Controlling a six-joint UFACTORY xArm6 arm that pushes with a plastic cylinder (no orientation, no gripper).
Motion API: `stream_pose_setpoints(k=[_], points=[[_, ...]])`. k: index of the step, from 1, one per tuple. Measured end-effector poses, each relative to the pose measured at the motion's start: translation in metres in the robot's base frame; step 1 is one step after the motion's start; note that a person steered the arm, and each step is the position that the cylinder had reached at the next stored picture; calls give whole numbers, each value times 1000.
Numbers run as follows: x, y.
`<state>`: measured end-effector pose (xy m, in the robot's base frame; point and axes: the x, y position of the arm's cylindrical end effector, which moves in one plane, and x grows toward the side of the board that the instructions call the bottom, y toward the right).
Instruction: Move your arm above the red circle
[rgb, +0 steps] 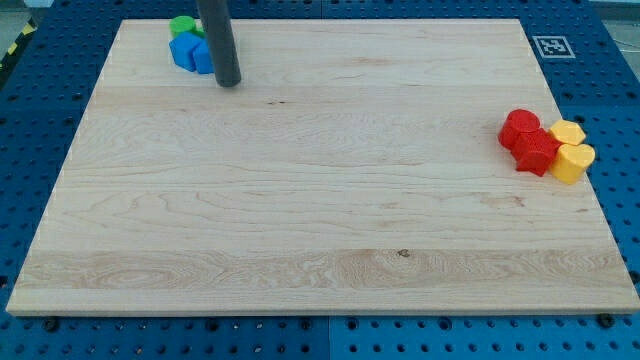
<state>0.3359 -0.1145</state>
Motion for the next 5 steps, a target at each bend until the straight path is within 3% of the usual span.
stream_pose_setpoints(k=[2,3,4,5], points=[[28,12],[57,-35],[58,-105],[26,-109]])
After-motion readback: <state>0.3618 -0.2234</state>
